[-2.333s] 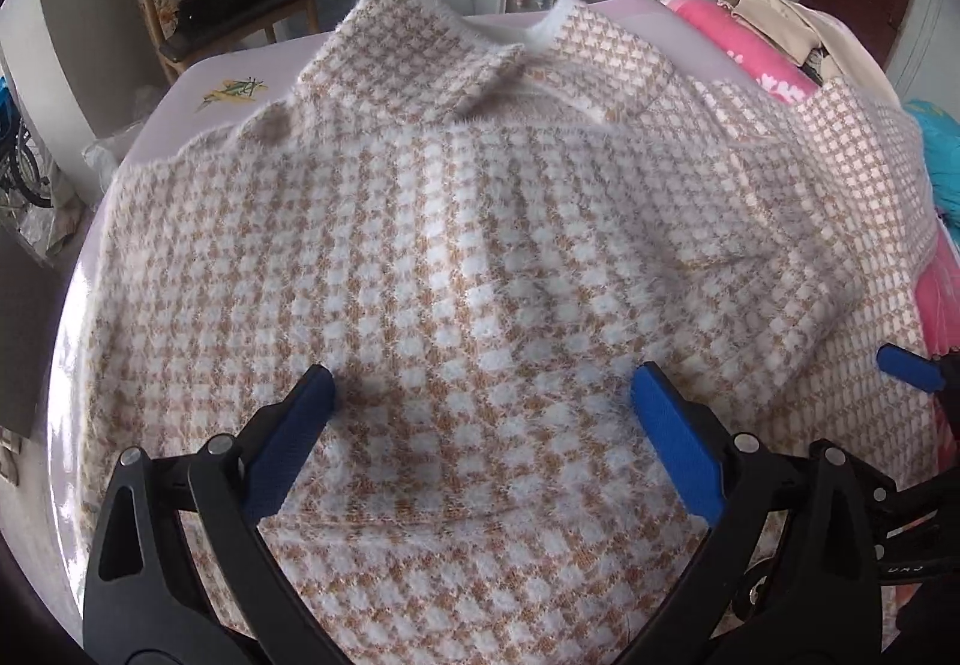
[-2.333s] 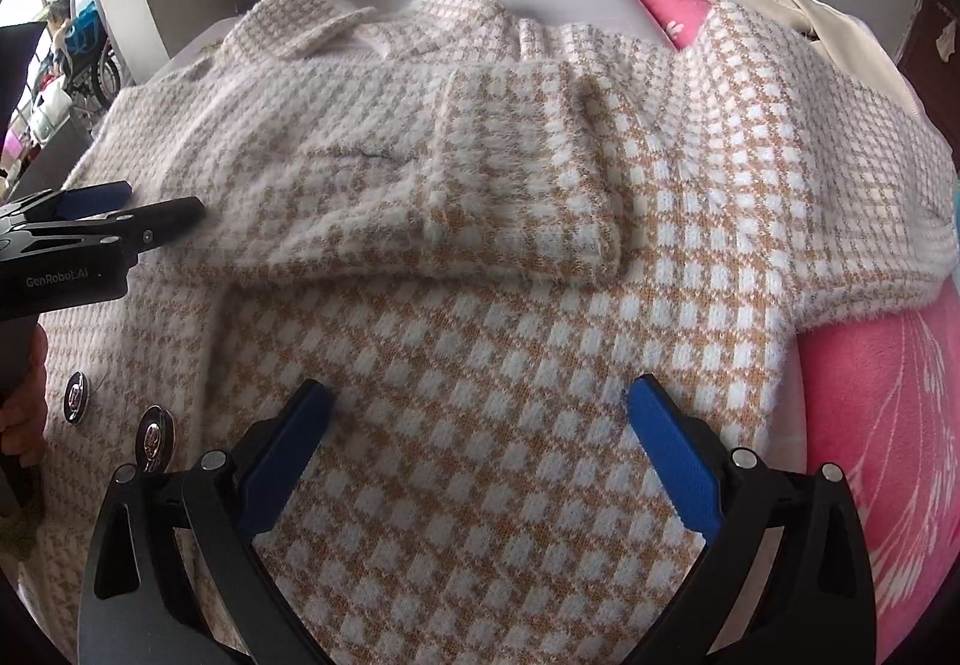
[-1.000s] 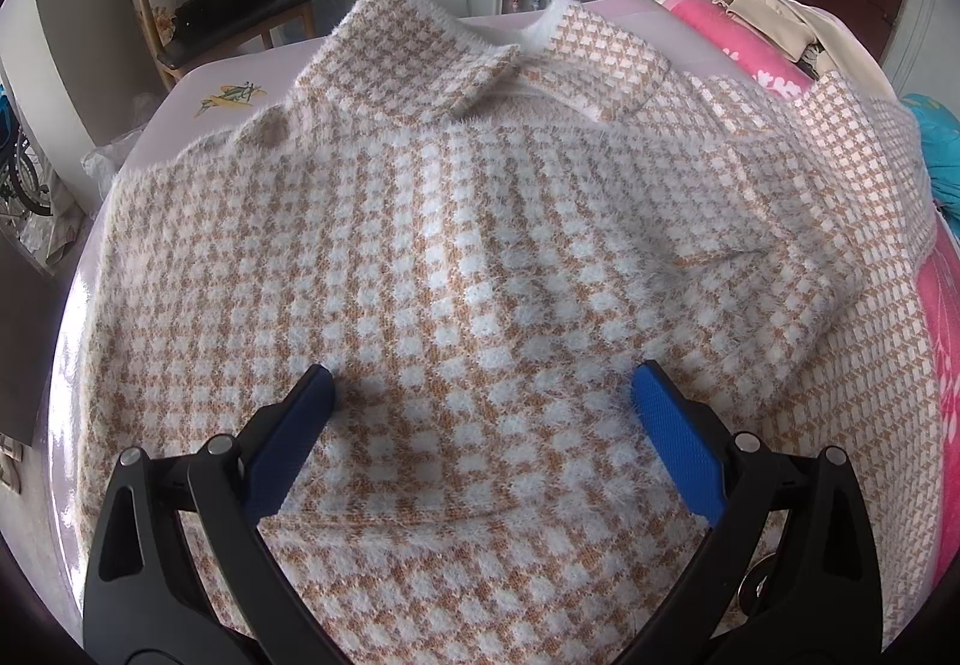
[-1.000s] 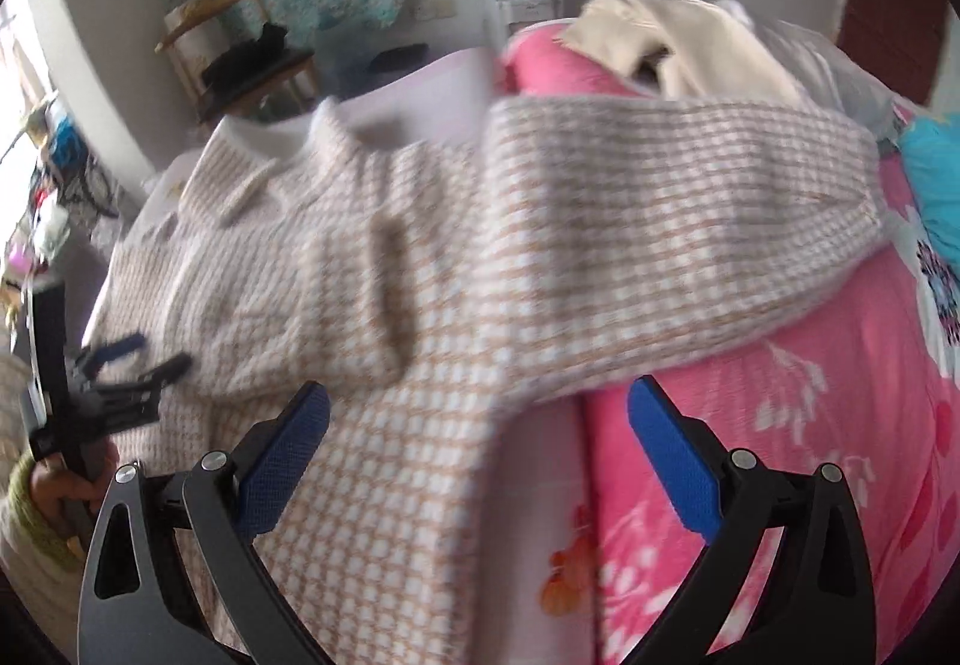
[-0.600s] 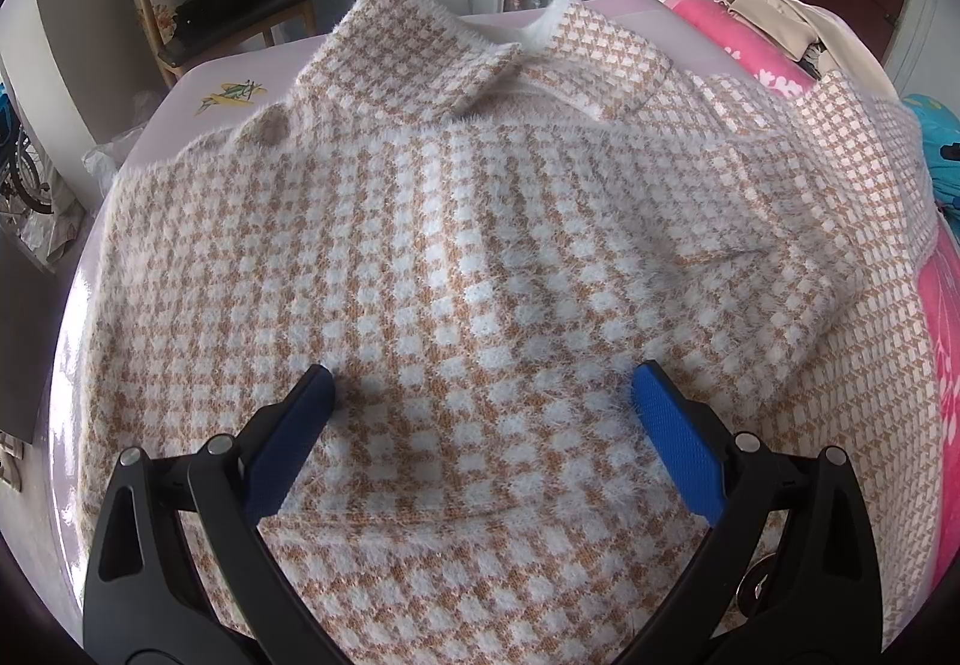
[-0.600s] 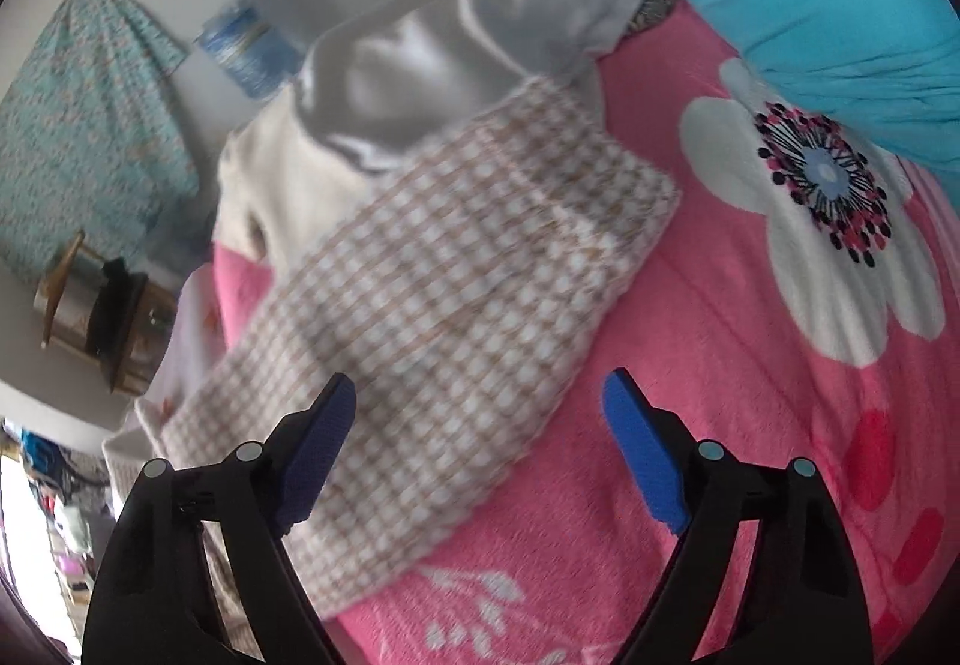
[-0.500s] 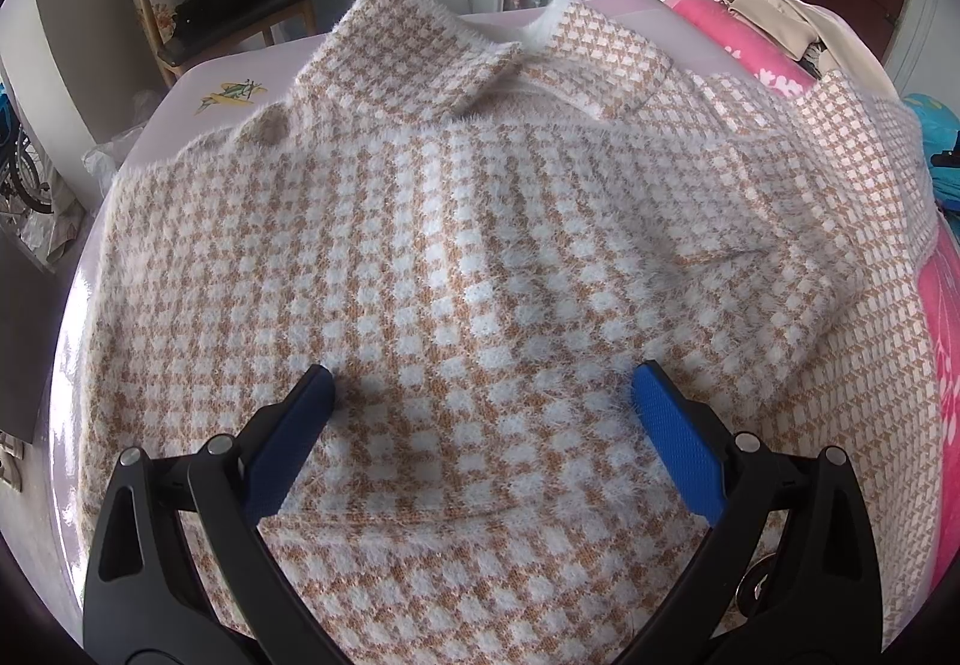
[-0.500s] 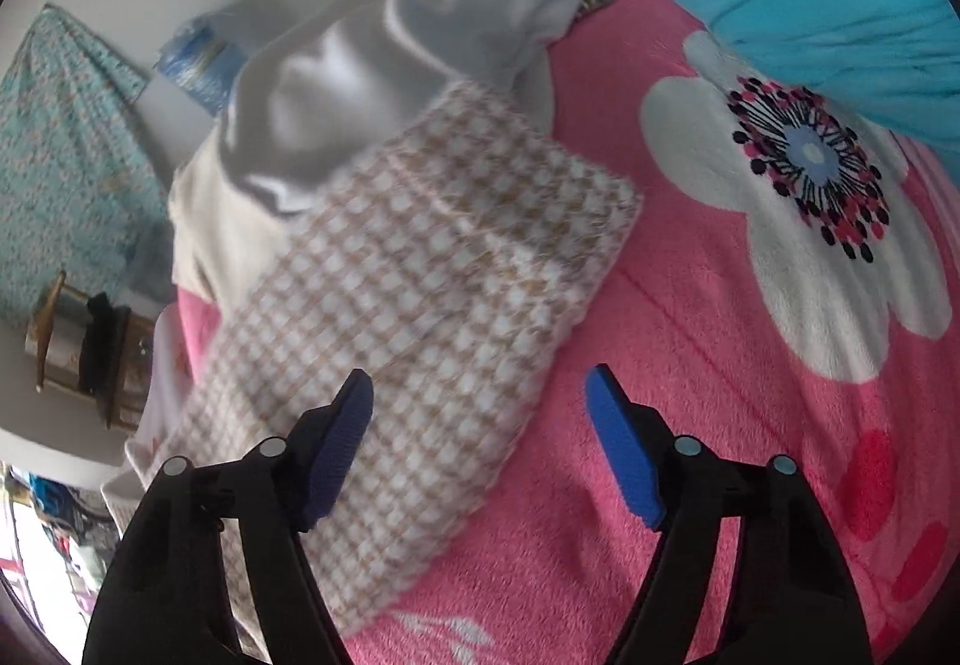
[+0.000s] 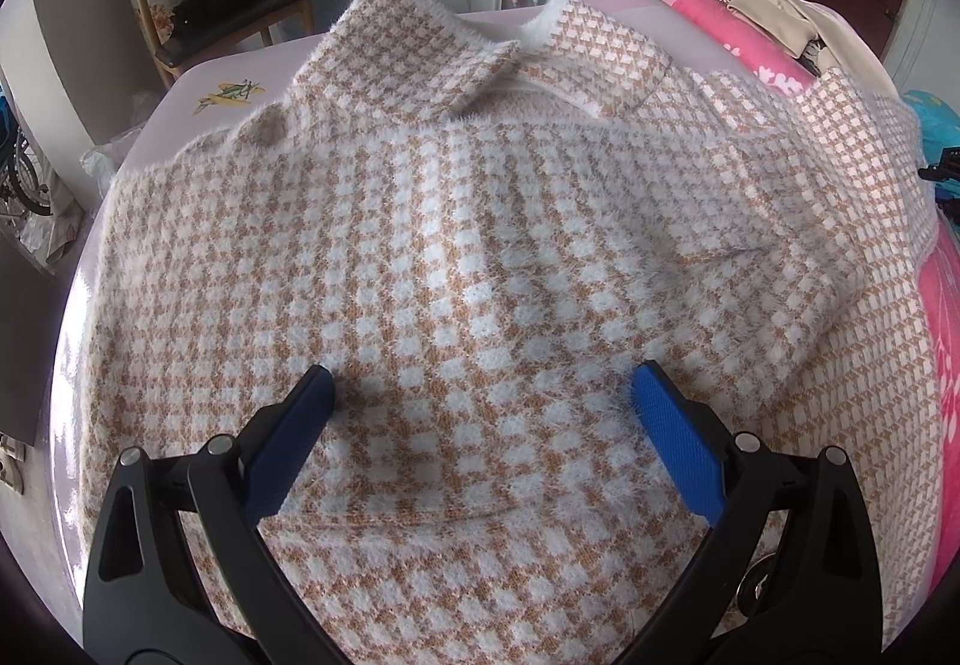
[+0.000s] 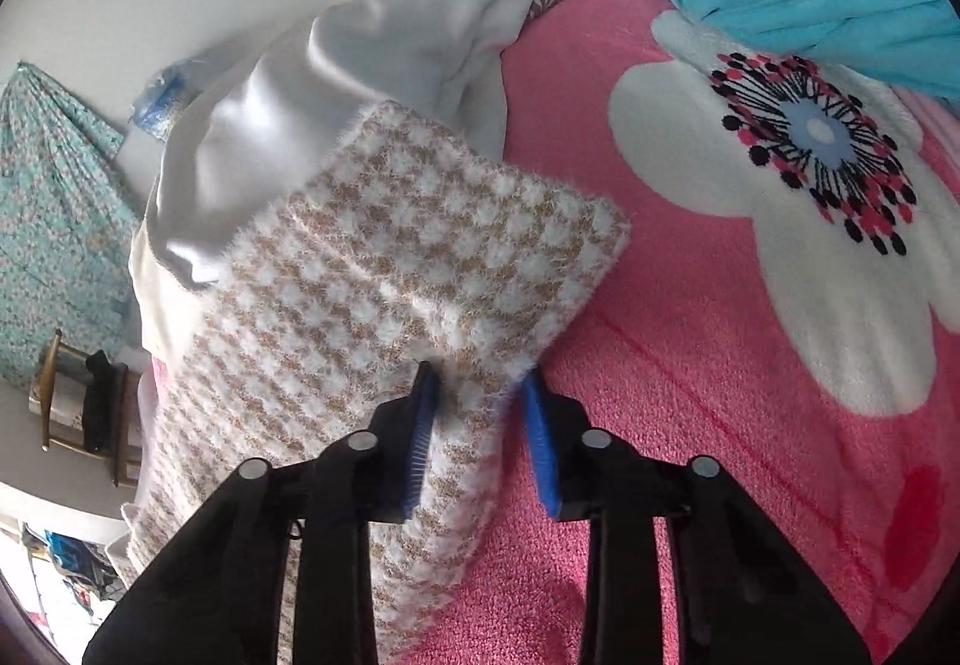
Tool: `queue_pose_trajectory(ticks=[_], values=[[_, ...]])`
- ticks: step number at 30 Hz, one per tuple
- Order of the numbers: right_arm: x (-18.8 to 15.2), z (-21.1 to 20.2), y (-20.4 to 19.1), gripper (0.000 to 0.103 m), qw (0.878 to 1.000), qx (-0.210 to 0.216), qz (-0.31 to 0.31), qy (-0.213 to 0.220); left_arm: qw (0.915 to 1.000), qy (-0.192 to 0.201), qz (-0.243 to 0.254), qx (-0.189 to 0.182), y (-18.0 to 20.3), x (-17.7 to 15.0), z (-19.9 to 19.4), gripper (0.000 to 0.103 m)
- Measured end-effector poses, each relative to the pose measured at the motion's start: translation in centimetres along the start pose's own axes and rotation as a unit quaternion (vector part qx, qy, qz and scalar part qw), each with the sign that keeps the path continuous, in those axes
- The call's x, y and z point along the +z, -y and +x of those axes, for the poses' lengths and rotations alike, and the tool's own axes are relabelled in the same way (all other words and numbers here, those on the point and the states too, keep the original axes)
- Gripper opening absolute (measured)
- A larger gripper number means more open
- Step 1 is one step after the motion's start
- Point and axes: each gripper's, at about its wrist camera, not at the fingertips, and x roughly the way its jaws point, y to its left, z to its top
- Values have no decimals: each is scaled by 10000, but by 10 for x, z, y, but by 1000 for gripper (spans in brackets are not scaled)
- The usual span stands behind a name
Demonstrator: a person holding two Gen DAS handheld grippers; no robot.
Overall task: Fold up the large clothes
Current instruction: 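Grasp the other coat sleeve with the right gripper and lift it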
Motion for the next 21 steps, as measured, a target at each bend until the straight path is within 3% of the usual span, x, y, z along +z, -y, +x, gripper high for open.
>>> queue_pose_trajectory(ticks=[5, 10, 17, 21], values=[[-9, -50, -14, 14, 9979, -113, -474, 431, 10000, -29, -2, -6, 0, 0, 0, 96], [-19, -113, -58, 13, 9854, -191, -1328, 1044, 9997, -214, -90, 29, 1, 5, 0, 96], [-48, -182, -172, 13, 9464, -91, -2678, 1804, 9994, 138, -119, 278, -9, 5, -31, 96], [-86, -212, -229, 13, 9208, 139, -3288, 2093, 9988, 207, -347, 286, -28, -9, -54, 95]])
